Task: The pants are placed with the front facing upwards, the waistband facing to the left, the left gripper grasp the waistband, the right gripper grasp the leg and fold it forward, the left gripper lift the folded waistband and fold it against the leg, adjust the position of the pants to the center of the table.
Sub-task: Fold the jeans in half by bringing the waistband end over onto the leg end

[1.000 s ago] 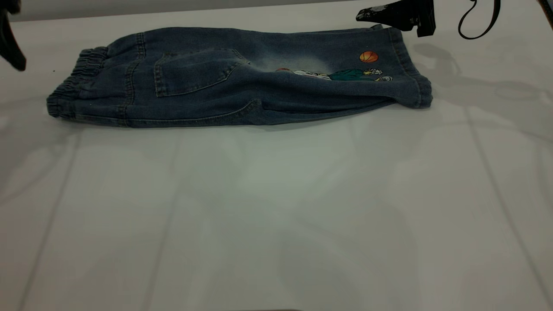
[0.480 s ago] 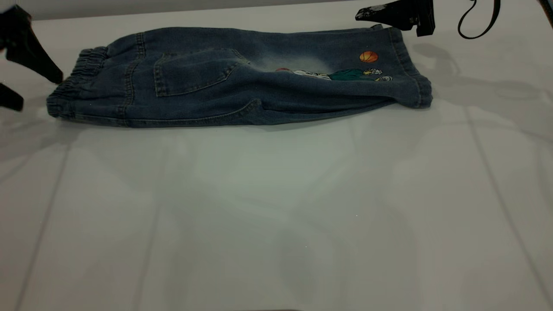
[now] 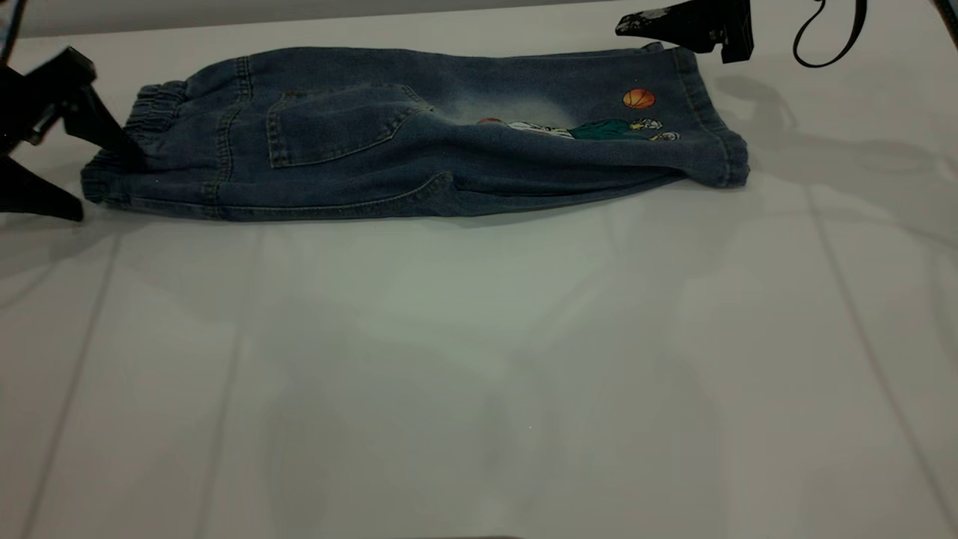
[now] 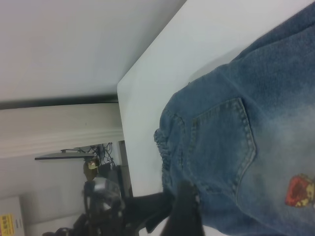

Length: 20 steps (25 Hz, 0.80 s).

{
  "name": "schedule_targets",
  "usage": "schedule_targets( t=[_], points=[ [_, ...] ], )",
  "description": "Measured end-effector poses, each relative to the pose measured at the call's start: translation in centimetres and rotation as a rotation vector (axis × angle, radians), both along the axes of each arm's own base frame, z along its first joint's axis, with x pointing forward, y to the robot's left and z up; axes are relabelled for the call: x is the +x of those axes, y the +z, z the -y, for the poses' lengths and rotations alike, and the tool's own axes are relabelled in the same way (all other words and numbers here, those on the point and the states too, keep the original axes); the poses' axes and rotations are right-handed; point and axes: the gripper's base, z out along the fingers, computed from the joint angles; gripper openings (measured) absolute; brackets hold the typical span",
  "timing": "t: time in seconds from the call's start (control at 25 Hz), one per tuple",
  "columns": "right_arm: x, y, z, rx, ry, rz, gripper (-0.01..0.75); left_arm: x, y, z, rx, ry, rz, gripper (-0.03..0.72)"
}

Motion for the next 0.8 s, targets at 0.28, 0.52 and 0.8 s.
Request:
schedule_targets(
  t=[0.28, 0.52, 0.8],
  points=[
    [0.0, 0.0, 0.0, -0.003, 0.001, 0.002, 0.53, 0.9, -1.2, 1.2, -0.004, 0.002, 0.044, 0.587],
    [0.0, 0.0, -0.1, -0.003, 0.005, 0.003, 0.53, 1.0, -1.7, 1.2, -0.015, 0.021, 0.04, 0.402],
    [0.0, 0.8, -3.1, -0.019, 0.092, 0.071, 0.53, 1.1, -1.5, 1.6, -0.021, 0.02, 0.045, 0.074]
  ],
)
